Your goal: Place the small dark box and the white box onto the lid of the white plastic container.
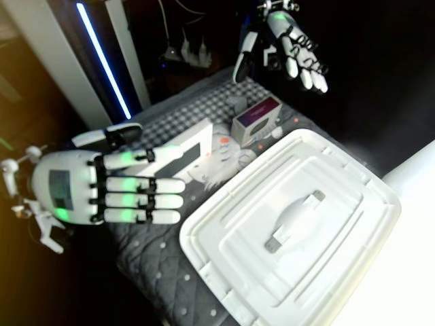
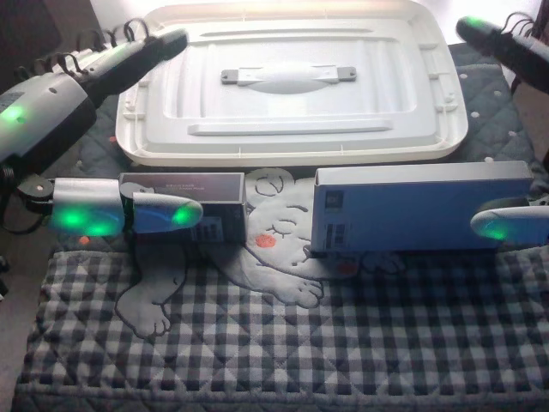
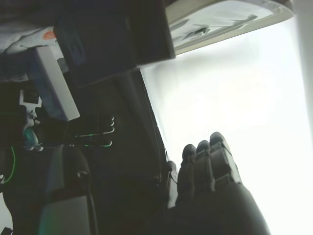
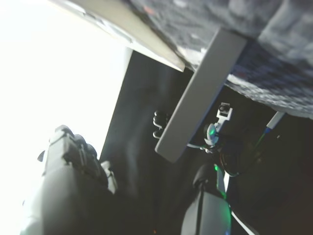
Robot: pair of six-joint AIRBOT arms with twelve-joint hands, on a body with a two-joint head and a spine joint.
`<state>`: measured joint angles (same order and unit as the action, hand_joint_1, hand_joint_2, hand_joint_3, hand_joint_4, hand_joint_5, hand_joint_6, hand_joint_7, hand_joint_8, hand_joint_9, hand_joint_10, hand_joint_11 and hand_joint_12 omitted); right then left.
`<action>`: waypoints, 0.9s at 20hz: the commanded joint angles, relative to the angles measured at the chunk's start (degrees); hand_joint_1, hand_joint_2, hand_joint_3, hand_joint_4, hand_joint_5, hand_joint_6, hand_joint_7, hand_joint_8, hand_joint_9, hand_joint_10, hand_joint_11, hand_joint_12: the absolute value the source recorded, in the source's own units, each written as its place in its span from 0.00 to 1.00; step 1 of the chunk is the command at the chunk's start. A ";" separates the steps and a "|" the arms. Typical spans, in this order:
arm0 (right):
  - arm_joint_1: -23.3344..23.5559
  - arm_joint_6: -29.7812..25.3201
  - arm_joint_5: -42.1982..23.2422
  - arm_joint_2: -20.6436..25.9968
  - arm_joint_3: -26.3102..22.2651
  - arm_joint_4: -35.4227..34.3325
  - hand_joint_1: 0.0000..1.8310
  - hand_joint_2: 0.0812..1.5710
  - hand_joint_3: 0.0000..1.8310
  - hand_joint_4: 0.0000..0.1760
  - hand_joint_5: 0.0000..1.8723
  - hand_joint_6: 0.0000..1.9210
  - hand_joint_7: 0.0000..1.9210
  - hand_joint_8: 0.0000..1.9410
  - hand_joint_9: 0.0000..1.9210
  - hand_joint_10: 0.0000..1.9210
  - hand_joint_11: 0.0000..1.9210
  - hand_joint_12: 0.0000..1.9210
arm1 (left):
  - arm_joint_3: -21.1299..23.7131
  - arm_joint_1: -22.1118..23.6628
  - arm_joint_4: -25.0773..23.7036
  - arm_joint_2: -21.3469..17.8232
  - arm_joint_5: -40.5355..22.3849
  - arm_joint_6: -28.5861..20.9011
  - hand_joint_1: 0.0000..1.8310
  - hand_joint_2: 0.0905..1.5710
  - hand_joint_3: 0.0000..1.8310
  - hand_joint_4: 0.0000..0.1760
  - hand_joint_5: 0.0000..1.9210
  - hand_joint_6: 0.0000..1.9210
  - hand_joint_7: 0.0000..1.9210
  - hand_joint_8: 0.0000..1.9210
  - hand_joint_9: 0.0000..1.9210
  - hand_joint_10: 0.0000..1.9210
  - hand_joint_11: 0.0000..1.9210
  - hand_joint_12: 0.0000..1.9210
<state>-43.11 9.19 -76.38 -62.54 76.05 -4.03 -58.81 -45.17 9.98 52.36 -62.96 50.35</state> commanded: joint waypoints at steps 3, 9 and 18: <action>0.11 -0.32 -6.50 0.19 0.39 -1.37 0.43 0.34 0.02 0.13 0.05 0.00 0.08 0.00 0.06 0.00 0.00 0.22 | -0.67 0.83 -0.28 0.37 -6.01 -0.29 0.31 0.44 0.00 0.18 0.08 0.00 0.13 0.00 0.14 0.00 0.00 0.41; 0.14 -0.33 -2.62 -0.87 1.44 0.12 0.44 0.39 0.01 0.16 0.08 0.00 0.08 0.00 0.04 0.00 0.00 0.17 | -3.81 4.24 -3.47 2.83 2.25 -1.62 0.37 0.44 0.00 0.00 0.06 0.00 0.10 0.00 0.14 0.00 0.00 0.43; 0.15 -0.36 0.97 -1.38 2.28 1.54 0.48 0.39 0.00 0.08 0.11 0.00 0.10 0.00 0.07 0.01 0.00 0.20 | -5.04 5.29 -6.23 4.10 9.65 -1.96 0.36 0.45 0.00 0.00 0.06 0.00 0.10 0.00 0.14 0.01 0.00 0.49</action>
<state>-43.11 9.17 -68.66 -64.36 78.00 -1.02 -63.57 -40.49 3.49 56.34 -47.05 48.75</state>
